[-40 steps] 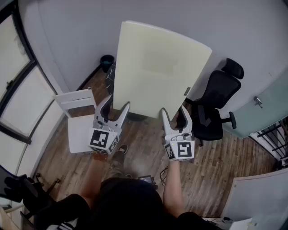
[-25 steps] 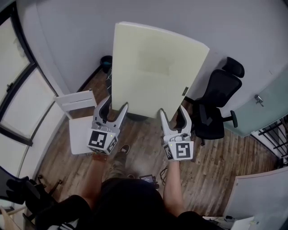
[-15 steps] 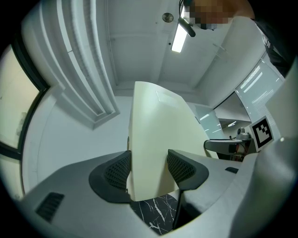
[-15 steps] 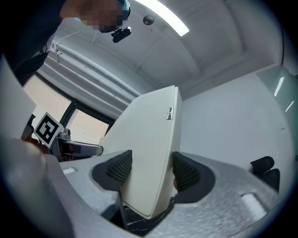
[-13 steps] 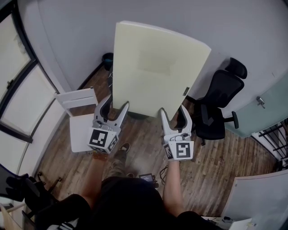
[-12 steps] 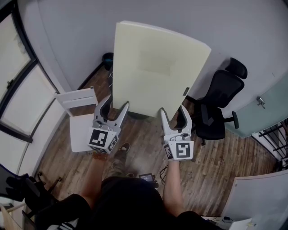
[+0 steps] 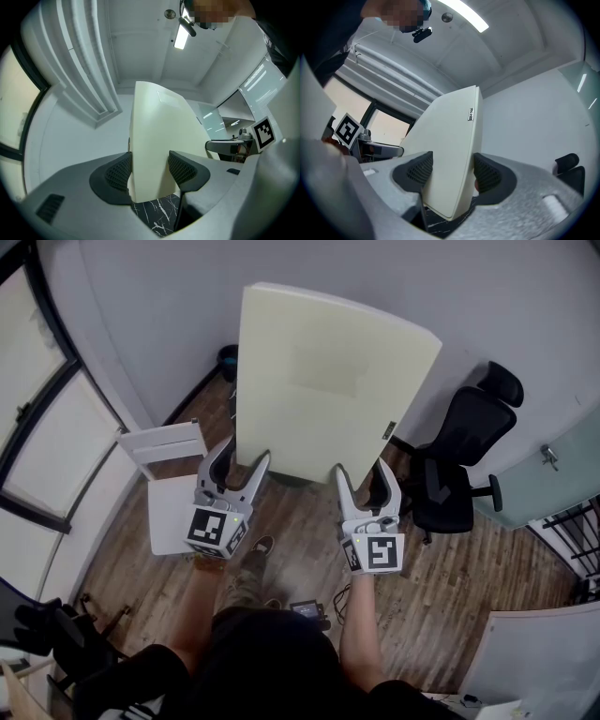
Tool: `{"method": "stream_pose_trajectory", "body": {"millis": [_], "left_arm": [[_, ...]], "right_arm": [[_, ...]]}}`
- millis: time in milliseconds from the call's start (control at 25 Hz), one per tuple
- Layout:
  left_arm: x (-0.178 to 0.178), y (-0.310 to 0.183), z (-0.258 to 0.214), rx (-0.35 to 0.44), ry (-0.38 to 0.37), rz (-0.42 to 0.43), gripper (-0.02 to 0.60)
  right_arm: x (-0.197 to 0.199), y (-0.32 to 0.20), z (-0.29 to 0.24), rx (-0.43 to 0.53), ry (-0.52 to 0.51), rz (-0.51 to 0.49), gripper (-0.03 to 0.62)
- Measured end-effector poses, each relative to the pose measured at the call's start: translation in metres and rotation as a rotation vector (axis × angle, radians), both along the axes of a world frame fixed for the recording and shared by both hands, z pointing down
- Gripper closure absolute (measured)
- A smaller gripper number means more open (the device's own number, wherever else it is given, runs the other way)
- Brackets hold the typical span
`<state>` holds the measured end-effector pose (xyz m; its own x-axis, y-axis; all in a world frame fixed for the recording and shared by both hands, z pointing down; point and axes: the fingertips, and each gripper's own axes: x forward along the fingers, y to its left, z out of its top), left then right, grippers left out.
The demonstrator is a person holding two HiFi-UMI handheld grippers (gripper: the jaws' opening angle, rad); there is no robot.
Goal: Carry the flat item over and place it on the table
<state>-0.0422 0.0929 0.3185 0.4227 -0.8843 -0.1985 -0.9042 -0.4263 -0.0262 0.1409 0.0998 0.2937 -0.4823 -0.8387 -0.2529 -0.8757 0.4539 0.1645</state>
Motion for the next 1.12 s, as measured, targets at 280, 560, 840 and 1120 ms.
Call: {"method": "stream_pose_trajectory", "body": {"millis": [280, 560, 840, 1120], "left_arm": [[-0.001, -0.018, 0.008, -0.025, 0.002, 0.000, 0.329], [0.001, -0.027, 0.015, -0.034, -0.010, -0.005, 0.328], [0.000, -0.045, 0.022, -0.045, -0.004, -0.004, 0.328], [-0.001, -0.050, 0.024, -0.057, -0.004, 0.000, 0.328]], "right_arm": [[-0.001, -0.019, 0.007, -0.020, -0.002, -0.002, 0.322], [0.001, -0.028, 0.014, -0.034, 0.000, -0.004, 0.322], [0.001, -0.045, 0.021, -0.046, -0.007, 0.001, 0.322], [0.000, -0.050, 0.023, -0.058, -0.007, 0.006, 0.322]]}}
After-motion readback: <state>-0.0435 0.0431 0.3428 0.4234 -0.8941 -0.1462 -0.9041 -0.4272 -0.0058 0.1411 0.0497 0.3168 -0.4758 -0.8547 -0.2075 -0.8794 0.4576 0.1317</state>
